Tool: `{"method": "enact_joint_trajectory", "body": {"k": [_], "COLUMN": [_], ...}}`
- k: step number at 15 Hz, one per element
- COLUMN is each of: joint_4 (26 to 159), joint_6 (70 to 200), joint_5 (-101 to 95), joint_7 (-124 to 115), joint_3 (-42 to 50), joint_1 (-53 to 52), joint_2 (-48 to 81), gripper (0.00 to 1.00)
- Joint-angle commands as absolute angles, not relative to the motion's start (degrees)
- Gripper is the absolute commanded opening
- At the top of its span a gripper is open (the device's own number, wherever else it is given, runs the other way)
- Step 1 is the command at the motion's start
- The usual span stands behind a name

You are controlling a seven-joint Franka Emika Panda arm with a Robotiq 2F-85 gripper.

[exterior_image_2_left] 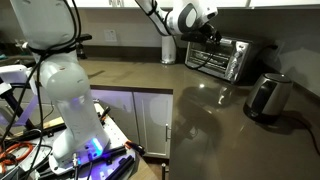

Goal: Open the mini oven door

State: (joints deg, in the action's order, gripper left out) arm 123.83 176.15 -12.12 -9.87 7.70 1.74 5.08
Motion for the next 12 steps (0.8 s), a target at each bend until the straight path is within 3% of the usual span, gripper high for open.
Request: {"method": "enact_joint_trajectory", "body": {"k": [1,12], "joint_4": [123.7,121.8], "joint_6": [176.2,191.1], "joint_5": [-12.1,-8.3], "joint_7": [-9.9,-5.7], "joint_3": [7.7,3.5], "joint_1": [1.7,1.7], "joint_2": [5.1,8.6], "gripper": [1.0,1.0]}}
